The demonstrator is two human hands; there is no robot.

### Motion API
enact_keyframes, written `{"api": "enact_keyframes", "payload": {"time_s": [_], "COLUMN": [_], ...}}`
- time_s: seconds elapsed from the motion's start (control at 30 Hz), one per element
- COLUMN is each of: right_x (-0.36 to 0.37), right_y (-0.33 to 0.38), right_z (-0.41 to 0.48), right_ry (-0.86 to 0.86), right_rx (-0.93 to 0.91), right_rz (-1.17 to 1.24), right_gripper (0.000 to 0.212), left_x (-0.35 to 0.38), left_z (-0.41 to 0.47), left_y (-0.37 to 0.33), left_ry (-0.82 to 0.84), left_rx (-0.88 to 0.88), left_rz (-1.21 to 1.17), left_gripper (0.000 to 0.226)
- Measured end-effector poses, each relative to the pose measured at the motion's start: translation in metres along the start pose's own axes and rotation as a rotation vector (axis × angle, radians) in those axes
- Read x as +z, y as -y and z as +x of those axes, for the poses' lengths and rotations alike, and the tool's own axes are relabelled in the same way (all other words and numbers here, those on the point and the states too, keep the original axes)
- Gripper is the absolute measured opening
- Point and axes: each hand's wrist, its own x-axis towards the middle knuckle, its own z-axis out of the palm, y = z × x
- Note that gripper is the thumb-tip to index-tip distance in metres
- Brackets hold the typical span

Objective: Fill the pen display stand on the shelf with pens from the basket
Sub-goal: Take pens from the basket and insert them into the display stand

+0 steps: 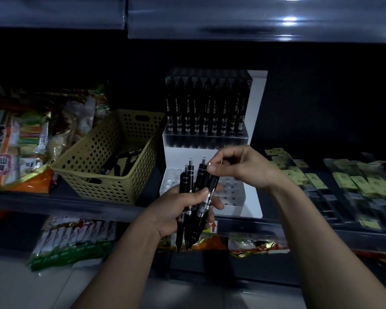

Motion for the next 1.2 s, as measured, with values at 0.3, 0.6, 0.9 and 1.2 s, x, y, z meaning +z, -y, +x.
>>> {"api": "enact_keyframes", "payload": {"time_s": [0.3, 0.6, 0.9, 1.2], "right_x": [-0.002, -0.012, -0.010, 0.026], "right_y": [0.000, -0.004, -0.006, -0.002], "right_z": [0.002, 0.002, 0.005, 0.020], "right_ry": [-0.083, -0.109, -0.218, -0.450], "right_rx": [0.084, -0.002, -0.057, -0.094], "right_rz": [0.033, 0.263, 0.479, 0.717], "right_gripper": [0.009, 0.012, 0.013, 0.015], "left_x": [-0.001, -0.009, -0.014, -0.012], "left_z": [0.000, 0.001, -0.003, -0.007], "left_y": [0.000, -0.004, -0.012, -0.013], "left_ry": [-0.086, -0.177, -0.284, -0.308], "left_rx": [-0.088, -0.003, 0.195, 0.209], "left_rz": [-0.123, -0.464, -0.665, -0.601], "left_gripper": [0.050, 0.012, 0.008, 0.018]}}
